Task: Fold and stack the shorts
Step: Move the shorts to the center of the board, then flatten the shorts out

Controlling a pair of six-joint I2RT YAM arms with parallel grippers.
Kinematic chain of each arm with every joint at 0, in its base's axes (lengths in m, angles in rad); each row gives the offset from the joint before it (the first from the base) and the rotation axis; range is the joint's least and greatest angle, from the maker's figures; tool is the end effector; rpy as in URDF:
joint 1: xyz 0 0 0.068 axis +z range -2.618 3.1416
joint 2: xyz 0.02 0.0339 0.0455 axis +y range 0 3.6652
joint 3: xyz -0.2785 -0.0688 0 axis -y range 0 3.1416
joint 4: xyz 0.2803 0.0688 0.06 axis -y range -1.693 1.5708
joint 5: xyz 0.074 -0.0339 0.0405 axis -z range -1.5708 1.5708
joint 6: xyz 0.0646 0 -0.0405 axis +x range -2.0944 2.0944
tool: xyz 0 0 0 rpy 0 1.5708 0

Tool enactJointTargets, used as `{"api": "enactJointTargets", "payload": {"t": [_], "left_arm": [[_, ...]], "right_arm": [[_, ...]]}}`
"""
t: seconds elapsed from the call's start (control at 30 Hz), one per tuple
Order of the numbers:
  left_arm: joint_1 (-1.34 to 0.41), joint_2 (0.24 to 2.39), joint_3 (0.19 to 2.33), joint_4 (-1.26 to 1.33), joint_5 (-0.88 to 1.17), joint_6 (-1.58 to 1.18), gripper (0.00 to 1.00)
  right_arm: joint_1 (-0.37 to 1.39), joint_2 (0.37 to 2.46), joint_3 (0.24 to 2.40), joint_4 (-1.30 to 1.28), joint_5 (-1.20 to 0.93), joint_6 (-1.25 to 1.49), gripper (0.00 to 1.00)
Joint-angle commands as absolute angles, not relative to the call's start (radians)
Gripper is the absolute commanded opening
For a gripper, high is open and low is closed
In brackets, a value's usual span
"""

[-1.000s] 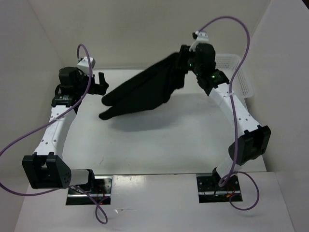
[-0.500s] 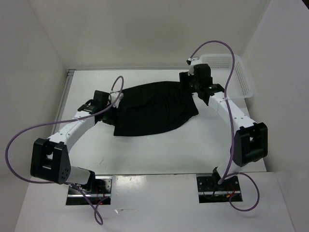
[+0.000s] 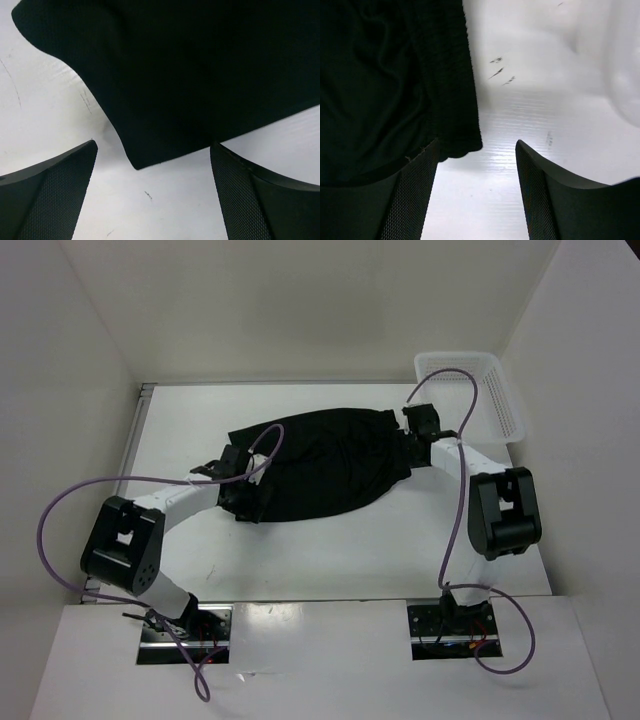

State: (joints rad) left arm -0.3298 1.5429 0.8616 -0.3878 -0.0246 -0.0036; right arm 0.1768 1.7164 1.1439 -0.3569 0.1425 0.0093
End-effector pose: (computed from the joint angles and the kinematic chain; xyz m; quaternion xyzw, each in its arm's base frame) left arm 0.3169 -0.1068 0.1405 0.1543 0.9563 -0.0294 0.2467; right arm 0.4063 0.0633 0.1771 -0.0568 0.9452 -0.0381 0.3193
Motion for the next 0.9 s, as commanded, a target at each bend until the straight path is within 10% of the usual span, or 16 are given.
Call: {"api": "enactJointTargets", "payload": {"t": [0.0,0.27,0.47,0.87], "left_arm": [[-0.328,1.584,0.862,-0.322,-0.038,0.000,1.00],[-0.328,1.634,0.853,-0.307,-0.017,0.000,0.51],[-0.328,1.634,0.831,-0.287,-0.032,0.000,0.00],[-0.097,1.677,1.549,-0.222,-0.239,0.000,0.00]], "right_arm": [[0.176,1.776,1.176,-0.342,0.108,0.031,0.68],[0.167,1.881,1.200,-0.342,0.043,0.040,0.58],[0.167,1.890,1.224,-0.342,-0.030,0.040,0.02],[0.167,1.915,1.988,-0.422,-0.116,0.052,0.00]]}}
